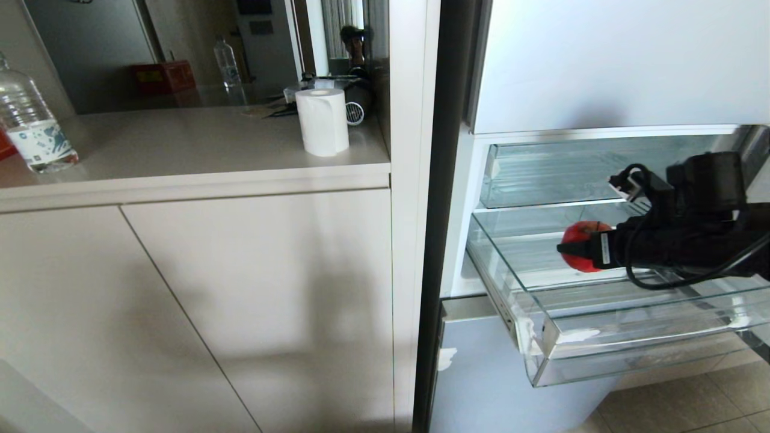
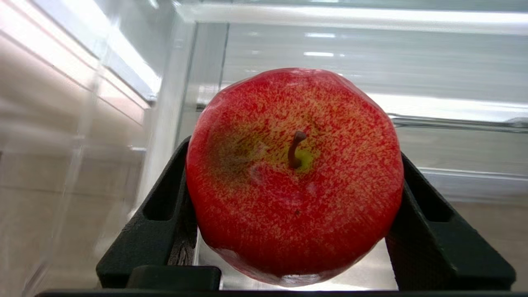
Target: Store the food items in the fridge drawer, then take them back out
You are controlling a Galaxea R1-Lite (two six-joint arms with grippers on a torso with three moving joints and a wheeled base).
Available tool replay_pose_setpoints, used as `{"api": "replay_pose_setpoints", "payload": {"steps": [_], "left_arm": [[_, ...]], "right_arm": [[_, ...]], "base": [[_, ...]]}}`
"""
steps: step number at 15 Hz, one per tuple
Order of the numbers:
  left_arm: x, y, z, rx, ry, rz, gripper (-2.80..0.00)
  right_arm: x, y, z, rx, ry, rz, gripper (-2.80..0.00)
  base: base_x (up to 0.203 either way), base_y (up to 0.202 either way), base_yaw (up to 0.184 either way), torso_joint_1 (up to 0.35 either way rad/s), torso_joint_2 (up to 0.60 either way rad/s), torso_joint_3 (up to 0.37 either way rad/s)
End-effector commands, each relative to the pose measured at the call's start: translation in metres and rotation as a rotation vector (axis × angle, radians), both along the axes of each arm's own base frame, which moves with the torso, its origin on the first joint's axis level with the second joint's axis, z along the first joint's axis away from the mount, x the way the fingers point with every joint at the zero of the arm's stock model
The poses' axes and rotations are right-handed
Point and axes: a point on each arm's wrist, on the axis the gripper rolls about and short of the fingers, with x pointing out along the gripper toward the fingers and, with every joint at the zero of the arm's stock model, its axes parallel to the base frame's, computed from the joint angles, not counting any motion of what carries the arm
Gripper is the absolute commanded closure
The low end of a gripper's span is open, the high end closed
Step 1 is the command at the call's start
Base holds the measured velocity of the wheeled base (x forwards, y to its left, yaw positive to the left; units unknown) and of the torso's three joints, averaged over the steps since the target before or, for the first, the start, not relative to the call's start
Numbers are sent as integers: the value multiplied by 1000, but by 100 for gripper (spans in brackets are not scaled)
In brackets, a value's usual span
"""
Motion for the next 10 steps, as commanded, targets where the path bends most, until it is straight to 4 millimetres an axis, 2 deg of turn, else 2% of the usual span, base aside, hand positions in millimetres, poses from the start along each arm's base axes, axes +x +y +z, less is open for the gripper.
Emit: {"api": "replay_pose_setpoints", "payload": {"steps": [1, 10], "left_arm": [[0, 0, 0, 0, 1, 1, 0], [0, 0, 0, 0, 1, 1, 0]], "right_arm": [[26, 12, -30, -28, 80, -12, 0], [55, 17, -67, -23, 130, -41, 0]], "base": [[0, 0, 0, 0, 0, 0], [0, 0, 0, 0, 0, 0]]}}
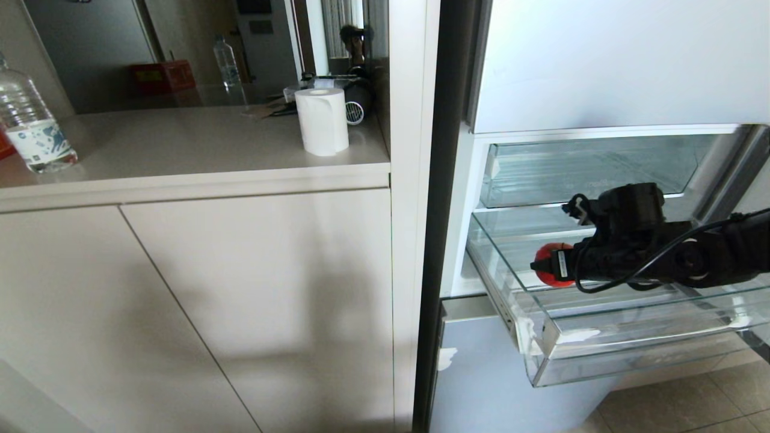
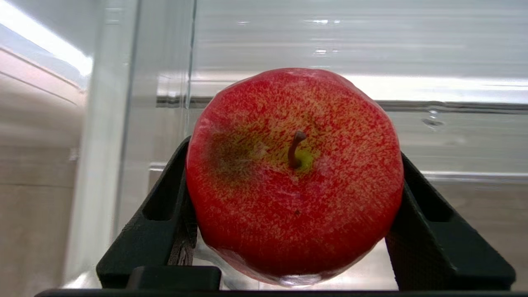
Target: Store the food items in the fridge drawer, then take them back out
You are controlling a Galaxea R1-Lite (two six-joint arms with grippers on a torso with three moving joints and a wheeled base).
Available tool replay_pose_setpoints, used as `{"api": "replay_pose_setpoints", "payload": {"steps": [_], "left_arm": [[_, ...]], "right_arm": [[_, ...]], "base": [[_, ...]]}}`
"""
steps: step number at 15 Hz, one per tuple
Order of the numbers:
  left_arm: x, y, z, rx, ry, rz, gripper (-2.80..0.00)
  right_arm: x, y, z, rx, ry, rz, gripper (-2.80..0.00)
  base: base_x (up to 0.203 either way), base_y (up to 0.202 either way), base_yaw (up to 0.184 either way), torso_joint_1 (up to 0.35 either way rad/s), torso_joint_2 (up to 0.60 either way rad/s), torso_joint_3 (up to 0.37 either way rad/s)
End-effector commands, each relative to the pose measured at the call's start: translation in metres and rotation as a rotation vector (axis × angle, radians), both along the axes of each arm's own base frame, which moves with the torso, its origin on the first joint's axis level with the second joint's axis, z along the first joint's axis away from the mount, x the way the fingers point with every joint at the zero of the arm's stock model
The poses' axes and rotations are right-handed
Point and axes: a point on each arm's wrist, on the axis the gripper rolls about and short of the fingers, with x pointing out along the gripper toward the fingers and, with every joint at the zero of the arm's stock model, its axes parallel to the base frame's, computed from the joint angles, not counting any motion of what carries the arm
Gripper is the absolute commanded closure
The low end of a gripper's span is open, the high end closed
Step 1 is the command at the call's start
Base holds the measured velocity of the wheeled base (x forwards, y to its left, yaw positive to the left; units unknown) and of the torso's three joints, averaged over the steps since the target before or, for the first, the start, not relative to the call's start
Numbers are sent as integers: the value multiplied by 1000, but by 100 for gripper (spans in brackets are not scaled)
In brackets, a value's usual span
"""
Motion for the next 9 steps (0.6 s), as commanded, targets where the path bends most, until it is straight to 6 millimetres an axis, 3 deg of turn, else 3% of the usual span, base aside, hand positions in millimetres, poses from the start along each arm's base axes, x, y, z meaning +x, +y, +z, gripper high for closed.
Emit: {"api": "replay_pose_setpoints", "payload": {"steps": [1, 2, 5, 9], "left_arm": [[0, 0, 0, 0, 2, 1, 0], [0, 0, 0, 0, 2, 1, 0], [0, 0, 0, 0, 2, 1, 0], [0, 0, 0, 0, 2, 1, 0]], "right_arm": [[9, 1, -19, -3, 41, 0, 0], [12, 1, -24, -1, 50, -3, -280], [20, 1, -26, 24, 36, -21, -280], [9, 0, -12, 15, 8, -31, -280]], "base": [[0, 0, 0, 0, 0, 0], [0, 0, 0, 0, 0, 0], [0, 0, 0, 0, 0, 0], [0, 0, 0, 0, 0, 0]]}}
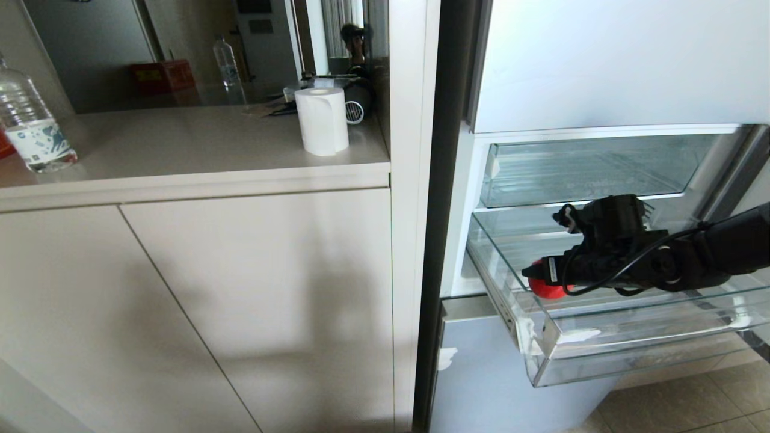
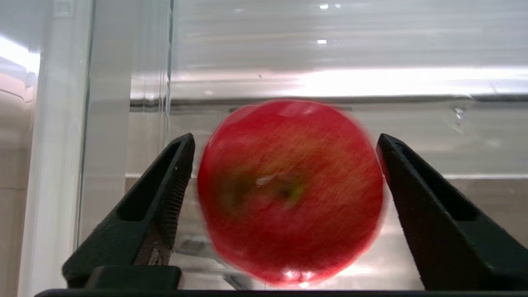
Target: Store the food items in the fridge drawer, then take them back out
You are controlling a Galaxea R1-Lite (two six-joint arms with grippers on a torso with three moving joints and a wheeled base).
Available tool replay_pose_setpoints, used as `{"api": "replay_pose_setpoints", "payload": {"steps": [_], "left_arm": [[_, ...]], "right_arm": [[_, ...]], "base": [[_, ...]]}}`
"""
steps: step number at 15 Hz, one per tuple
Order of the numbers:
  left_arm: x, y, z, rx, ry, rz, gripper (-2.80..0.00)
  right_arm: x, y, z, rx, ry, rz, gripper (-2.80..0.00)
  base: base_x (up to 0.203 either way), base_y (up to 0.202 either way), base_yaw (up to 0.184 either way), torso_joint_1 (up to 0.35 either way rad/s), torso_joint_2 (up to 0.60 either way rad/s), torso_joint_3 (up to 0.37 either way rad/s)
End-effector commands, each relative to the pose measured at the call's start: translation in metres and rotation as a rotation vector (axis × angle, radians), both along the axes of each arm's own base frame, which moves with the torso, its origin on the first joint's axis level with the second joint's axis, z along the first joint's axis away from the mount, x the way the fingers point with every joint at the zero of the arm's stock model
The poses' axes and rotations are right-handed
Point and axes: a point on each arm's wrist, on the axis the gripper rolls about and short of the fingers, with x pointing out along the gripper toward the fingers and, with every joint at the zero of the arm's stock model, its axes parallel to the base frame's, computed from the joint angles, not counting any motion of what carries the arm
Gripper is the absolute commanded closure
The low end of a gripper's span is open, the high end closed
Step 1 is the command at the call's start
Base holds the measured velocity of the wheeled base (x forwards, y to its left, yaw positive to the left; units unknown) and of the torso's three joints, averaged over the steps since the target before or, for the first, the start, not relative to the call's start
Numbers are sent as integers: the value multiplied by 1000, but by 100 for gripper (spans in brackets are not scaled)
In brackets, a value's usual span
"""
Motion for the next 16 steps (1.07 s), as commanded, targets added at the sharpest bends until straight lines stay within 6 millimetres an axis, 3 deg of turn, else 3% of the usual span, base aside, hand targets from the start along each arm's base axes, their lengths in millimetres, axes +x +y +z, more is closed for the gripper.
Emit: {"api": "replay_pose_setpoints", "payload": {"steps": [1, 4, 5, 8, 11, 13, 16], "left_arm": [[0, 0, 0, 0, 1, 1, 0], [0, 0, 0, 0, 2, 1, 0], [0, 0, 0, 0, 2, 1, 0], [0, 0, 0, 0, 2, 1, 0], [0, 0, 0, 0, 2, 1, 0], [0, 0, 0, 0, 2, 1, 0], [0, 0, 0, 0, 2, 1, 0]], "right_arm": [[-15, -2, 20, 3, -40, -4, -280], [-54, -11, 63, 12, -143, -19, -280], [-69, -17, 77, 13, -182, -32, 0], [-123, -41, 112, 11, -299, -110, 0], [-190, -59, 123, -2, -390, -202, 0], [-236, -73, 104, -25, -390, -324, 0], [-278, -92, 65, -62, -357, -555, 0]], "base": [[0, 0, 0, 0, 0, 0], [0, 0, 0, 0, 0, 0], [0, 0, 0, 0, 0, 0], [0, 0, 0, 0, 0, 0], [0, 0, 0, 0, 0, 0], [0, 0, 0, 0, 0, 0], [0, 0, 0, 0, 0, 0]]}}
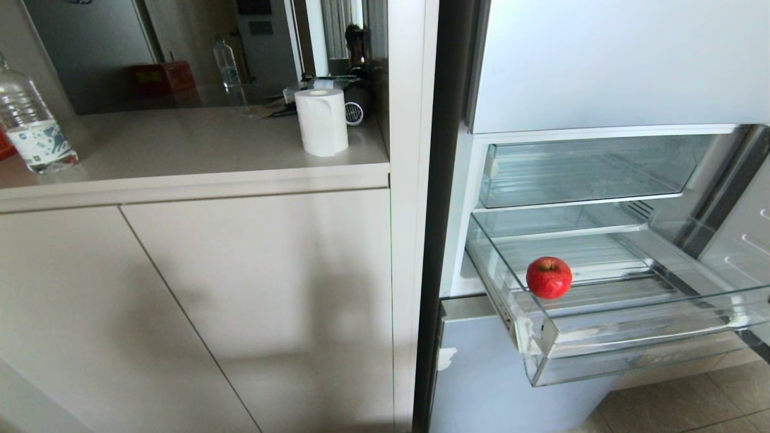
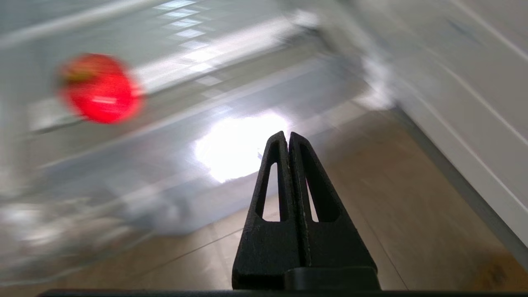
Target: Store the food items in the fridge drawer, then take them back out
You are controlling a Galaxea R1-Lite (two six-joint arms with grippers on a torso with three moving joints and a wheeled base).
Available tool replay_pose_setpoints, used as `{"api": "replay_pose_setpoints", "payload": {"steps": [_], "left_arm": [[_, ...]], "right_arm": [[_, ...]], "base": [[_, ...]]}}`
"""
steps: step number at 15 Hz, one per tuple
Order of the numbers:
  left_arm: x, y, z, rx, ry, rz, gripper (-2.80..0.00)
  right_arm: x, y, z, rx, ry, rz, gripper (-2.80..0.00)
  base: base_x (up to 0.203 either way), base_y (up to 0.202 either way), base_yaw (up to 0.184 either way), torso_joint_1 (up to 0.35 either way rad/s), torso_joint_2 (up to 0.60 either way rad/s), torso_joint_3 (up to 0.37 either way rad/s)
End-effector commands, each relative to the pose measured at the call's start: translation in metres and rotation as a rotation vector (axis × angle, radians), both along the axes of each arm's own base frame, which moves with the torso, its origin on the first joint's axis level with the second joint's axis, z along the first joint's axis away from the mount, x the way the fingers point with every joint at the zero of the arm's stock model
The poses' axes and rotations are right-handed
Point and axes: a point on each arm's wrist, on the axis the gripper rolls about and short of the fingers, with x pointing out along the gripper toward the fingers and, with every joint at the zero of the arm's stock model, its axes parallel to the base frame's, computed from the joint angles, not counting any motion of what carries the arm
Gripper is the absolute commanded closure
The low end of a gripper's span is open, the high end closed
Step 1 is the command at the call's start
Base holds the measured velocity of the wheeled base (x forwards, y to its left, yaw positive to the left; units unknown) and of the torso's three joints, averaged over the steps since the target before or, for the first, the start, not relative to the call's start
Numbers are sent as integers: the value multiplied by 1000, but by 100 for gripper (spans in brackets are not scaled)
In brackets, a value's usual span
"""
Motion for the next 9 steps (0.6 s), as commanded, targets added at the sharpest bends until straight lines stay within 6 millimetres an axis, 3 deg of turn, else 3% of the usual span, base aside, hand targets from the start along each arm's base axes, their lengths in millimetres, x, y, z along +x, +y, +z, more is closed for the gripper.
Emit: {"api": "replay_pose_setpoints", "payload": {"steps": [1, 5, 9], "left_arm": [[0, 0, 0, 0, 2, 1, 0], [0, 0, 0, 0, 2, 1, 0], [0, 0, 0, 0, 2, 1, 0]], "right_arm": [[-42, -3, -23, -20, -48, -154, 0], [-57, -1, -50, -92, -176, -205, 0], [-61, -12, -46, -94, -190, -262, 0]], "base": [[0, 0, 0, 0, 0, 0], [0, 0, 0, 0, 0, 0], [0, 0, 0, 0, 0, 0]]}}
